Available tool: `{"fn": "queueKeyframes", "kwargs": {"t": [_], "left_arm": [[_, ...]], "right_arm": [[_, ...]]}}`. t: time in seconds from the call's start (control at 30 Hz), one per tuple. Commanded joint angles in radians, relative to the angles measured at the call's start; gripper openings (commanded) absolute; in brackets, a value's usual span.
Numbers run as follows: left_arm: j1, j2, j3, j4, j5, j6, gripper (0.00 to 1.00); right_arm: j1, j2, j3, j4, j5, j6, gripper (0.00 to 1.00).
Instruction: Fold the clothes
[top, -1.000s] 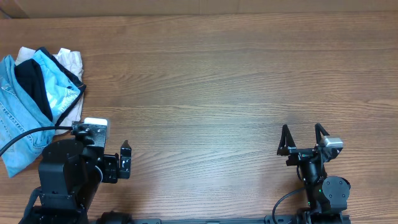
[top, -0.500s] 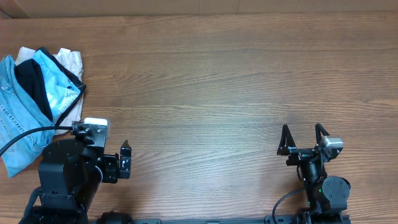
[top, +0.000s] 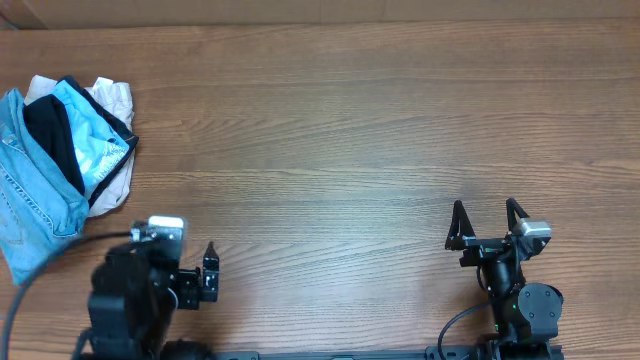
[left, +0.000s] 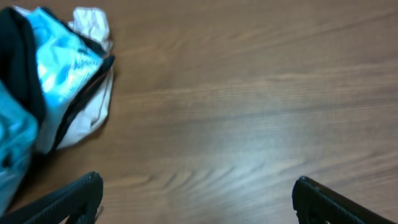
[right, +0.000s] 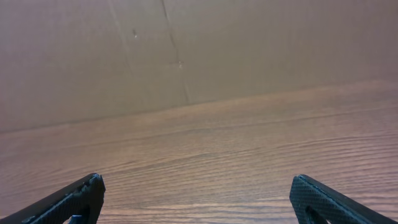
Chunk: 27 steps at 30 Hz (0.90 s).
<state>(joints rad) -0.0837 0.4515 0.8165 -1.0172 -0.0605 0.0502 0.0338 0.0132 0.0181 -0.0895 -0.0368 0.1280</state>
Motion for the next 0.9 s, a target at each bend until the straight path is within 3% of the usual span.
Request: {"fn": "queueKeyframes", "kwargs": {"t": [0.0, 0.27, 0.63, 0.87], "left_arm": [[-0.004, -0.088, -0.130, 0.095, 0.021, -0.025, 1.00], [-0.004, -0.259, -0.428, 0.430, 0.031, -0.024, 1.00], [-0.002, -0.436, -0.803, 1.057, 0.027, 0.011, 1.00], [0.000, -0.448, -0.812, 1.102, 0.028, 0.164, 1.00]], "right_arm": [[0.005, -0.010, -0.010, 0.008, 0.010, 0.002, 1.00], [0.005, -0.010, -0.010, 0.008, 0.010, 0.002, 1.00], [0.005, -0.010, -0.010, 0.008, 0.010, 0.002, 1.00], [0.005, -0.010, -0.010, 0.008, 0.010, 0.002, 1.00]]}}
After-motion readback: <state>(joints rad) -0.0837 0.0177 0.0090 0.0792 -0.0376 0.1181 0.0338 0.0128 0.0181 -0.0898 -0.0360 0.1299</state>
